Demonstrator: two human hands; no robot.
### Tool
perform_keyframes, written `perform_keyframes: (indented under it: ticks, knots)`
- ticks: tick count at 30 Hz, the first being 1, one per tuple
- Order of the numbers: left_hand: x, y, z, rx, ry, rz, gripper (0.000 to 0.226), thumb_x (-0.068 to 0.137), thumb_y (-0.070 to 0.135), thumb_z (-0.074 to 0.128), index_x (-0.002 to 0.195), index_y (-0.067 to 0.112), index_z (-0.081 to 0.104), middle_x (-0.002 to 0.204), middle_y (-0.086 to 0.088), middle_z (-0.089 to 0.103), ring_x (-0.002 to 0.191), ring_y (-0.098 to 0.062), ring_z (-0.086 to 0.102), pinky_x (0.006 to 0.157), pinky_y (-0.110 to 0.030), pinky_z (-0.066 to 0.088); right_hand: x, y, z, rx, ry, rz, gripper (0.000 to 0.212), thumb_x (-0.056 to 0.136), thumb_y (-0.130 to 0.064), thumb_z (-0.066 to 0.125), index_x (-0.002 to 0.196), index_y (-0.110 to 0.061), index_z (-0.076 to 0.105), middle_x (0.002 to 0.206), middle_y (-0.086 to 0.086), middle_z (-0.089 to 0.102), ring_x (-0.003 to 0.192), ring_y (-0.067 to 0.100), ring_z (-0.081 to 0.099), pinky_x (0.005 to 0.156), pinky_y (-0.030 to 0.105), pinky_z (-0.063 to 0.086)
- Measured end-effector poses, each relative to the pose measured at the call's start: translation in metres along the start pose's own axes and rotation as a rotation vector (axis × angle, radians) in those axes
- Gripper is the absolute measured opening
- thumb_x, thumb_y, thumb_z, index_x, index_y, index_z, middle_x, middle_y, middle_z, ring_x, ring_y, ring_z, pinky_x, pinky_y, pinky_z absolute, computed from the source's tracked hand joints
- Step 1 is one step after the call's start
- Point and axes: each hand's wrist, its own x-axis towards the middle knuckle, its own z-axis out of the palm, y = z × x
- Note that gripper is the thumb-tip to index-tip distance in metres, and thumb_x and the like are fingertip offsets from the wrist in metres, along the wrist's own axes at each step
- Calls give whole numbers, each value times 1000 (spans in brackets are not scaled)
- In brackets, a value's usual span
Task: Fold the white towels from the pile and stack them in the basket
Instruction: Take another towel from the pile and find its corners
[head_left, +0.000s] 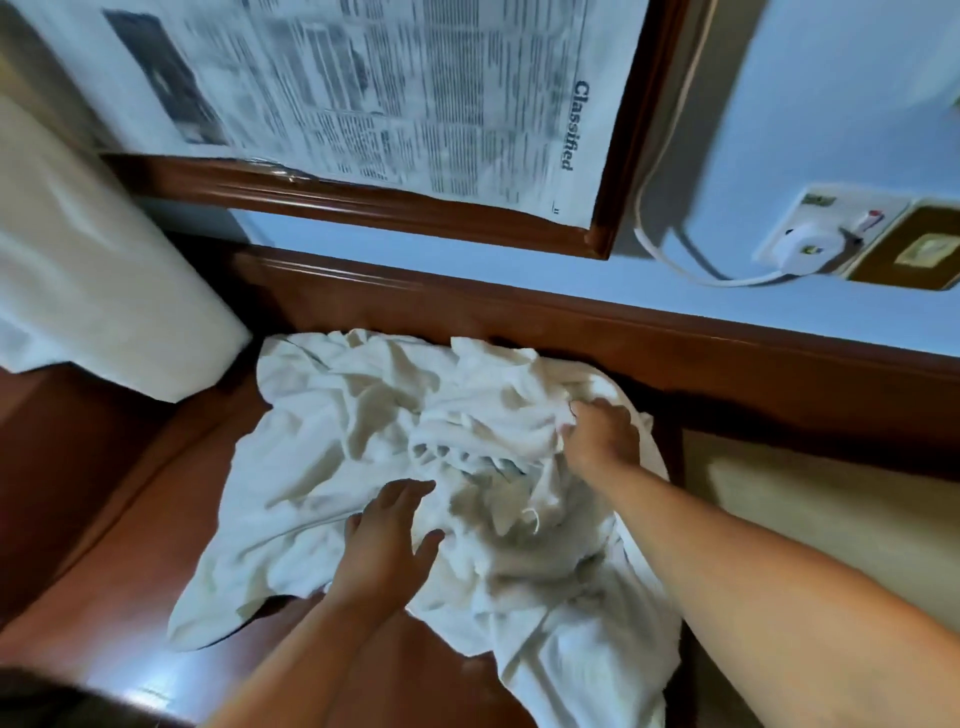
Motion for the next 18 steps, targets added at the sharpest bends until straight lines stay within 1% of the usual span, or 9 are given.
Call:
perform_keyframes:
  ticks: [3, 5, 7, 9, 11, 12, 14, 16, 18]
  knots:
    - [14, 14, -32, 4, 80, 9, 72, 91, 43, 66, 153, 32, 32, 160, 8, 30, 142, -17, 38, 112, -42, 32, -14, -50, -42, 179, 81, -262, 41, 101, -28, 48, 141, -24, 51, 142, 4, 55, 130, 29, 51, 103, 38, 45]
    - [30, 41, -67, -35, 166, 16, 90, 88, 50, 68, 159, 28, 17, 167, 4, 13, 152, -20, 19, 118, -44, 26, -34, -96, -101, 258, 205, -530, 35, 99, -22, 50, 133, -21, 56, 131, 3, 62, 119, 27, 58, 93, 38, 49]
    - [46, 85, -113, -67, 286, 50, 101, 81, 55, 70, 159, 24, 16, 164, 1, 23, 151, -21, 22, 118, -46, 28, -60, -136, -188, 392, 419, -722, 28, 95, -15, 52, 121, -20, 62, 110, -1, 69, 100, 21, 64, 79, 32, 49]
    - [57, 138, -171, -176, 393, 91, 72, 81, 48, 70, 144, 30, 40, 132, 5, 59, 129, -22, 52, 107, -44, 41, -89, -163, -295, 540, 727, -848, 26, 89, -7, 51, 109, -16, 64, 91, -7, 64, 82, 12, 60, 70, 26, 44]
    - [60, 193, -231, -322, 441, 212, 20, 89, 30, 66, 104, 41, 58, 87, 13, 71, 92, -16, 68, 84, -37, 52, -125, -174, -406, 606, 1017, -898, 19, 86, -3, 51, 99, -11, 62, 84, -9, 57, 73, 8, 50, 63, 22, 35]
    - [56, 224, -263, -393, 466, 318, 18, 92, 24, 65, 88, 40, 59, 75, 12, 70, 78, -12, 68, 74, -34, 53, -144, -173, -460, 601, 1120, -886, 12, 87, -3, 51, 92, -11, 59, 80, -7, 54, 70, 10, 46, 61, 23, 29]
    - [32, 288, -325, -528, 508, 542, 21, 93, 16, 65, 82, 33, 60, 73, 10, 69, 68, -4, 64, 63, -23, 49, -191, -164, -553, 528, 1259, -829, 10, 89, -5, 51, 82, -13, 50, 72, -6, 49, 68, 13, 40, 56, 23, 25]
    - [-13, 360, -377, -793, 333, 824, 10, 98, 18, 59, 104, 24, 64, 93, 10, 73, 83, -4, 67, 68, -10, 48, -241, -145, -623, 417, 1355, -808, 12, 90, -9, 51, 80, -13, 47, 70, -4, 48, 69, 16, 41, 55, 23, 29]
    - [-70, 428, -414, -1034, -13, 1055, 40, 101, 40, 51, 135, 20, 56, 125, 5, 70, 117, -11, 64, 98, -22, 51, -289, -120, -669, 307, 1432, -792, 9, 89, -11, 50, 81, -11, 46, 71, -1, 50, 68, 19, 42, 58, 32, 32]
